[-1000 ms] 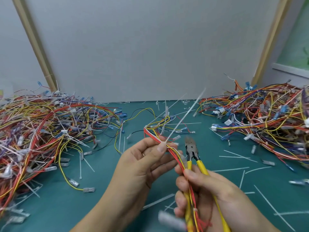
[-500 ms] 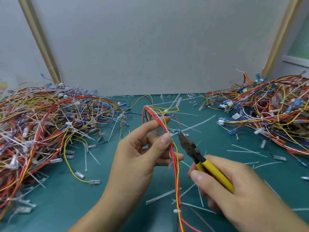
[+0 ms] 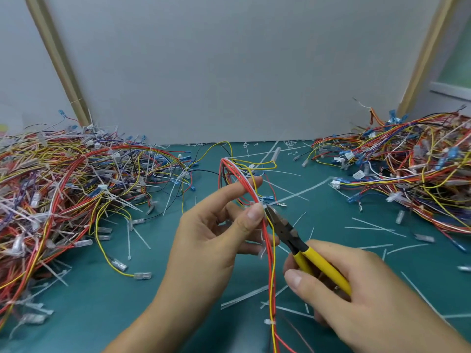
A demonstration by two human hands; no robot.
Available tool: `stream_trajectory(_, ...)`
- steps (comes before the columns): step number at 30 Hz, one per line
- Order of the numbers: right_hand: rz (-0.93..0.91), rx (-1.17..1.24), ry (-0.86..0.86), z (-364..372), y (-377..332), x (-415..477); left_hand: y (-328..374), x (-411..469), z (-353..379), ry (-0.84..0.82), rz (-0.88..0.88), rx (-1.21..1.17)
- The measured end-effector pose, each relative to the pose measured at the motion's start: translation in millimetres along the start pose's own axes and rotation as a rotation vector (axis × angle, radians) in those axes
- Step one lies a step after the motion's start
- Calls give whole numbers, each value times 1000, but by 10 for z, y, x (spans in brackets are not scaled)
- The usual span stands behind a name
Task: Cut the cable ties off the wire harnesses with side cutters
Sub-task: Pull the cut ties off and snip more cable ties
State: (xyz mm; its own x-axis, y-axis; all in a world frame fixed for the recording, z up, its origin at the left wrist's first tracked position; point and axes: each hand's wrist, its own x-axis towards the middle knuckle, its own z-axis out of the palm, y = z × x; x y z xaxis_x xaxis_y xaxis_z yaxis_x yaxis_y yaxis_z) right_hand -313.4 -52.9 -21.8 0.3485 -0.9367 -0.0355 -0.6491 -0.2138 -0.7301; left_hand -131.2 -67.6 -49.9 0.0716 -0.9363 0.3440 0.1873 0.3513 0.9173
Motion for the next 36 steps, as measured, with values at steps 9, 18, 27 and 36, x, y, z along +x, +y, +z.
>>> stream_trajectory(9,-2,13,15,6,15,-3,-8,-11,21,-8,2,-16)
stream_trajectory(18,-2,25,26,-2,6,-12,-17,-13,27,-25,1,-31)
stream_trajectory(27,-11,6,37,5,9,2,-21,-18,16,-27,9,-24)
stream_trajectory(36,-3,-6,58,-10,39,-2,-27,-25,25,-46,-4,-19)
